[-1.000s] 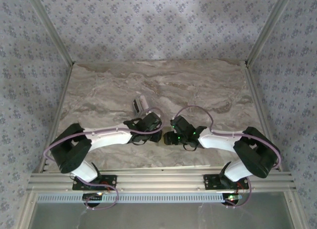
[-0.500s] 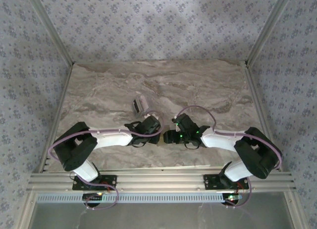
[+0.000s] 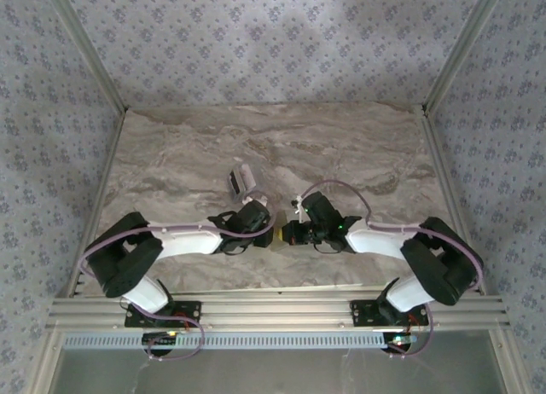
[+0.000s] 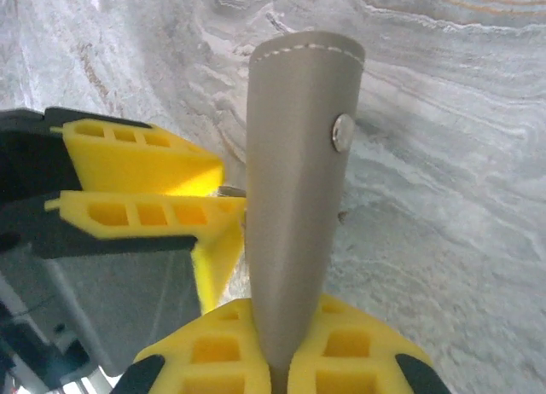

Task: Put the credit cards into the card holder
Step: Turn over the card holder at the center of the table.

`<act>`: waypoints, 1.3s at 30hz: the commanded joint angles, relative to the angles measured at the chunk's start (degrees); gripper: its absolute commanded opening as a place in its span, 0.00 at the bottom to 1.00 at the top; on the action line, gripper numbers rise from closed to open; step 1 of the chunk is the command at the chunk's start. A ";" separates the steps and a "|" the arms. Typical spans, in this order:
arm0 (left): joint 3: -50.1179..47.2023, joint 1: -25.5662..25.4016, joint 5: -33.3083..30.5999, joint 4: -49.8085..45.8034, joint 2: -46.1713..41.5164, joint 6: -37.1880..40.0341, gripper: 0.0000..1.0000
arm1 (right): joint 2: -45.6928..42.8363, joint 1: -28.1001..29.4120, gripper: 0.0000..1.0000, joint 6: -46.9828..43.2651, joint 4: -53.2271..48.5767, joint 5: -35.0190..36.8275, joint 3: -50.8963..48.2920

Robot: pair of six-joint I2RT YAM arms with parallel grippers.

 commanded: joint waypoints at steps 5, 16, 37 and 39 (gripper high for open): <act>-7.22 1.69 -2.17 -6.66 -11.57 -0.81 0.50 | -18.82 3.53 0.00 -0.31 -32.59 33.82 3.35; -10.26 3.27 -3.83 -9.70 -19.43 -1.97 0.55 | -0.79 19.11 0.00 14.53 -61.24 64.16 17.90; -14.95 9.76 2.03 -10.84 -31.14 -3.17 0.61 | 9.78 24.30 0.70 -1.86 -38.25 39.05 25.95; -14.79 9.70 3.90 -9.20 -30.47 -2.57 0.64 | 6.22 23.31 0.70 -3.99 -40.01 41.04 24.82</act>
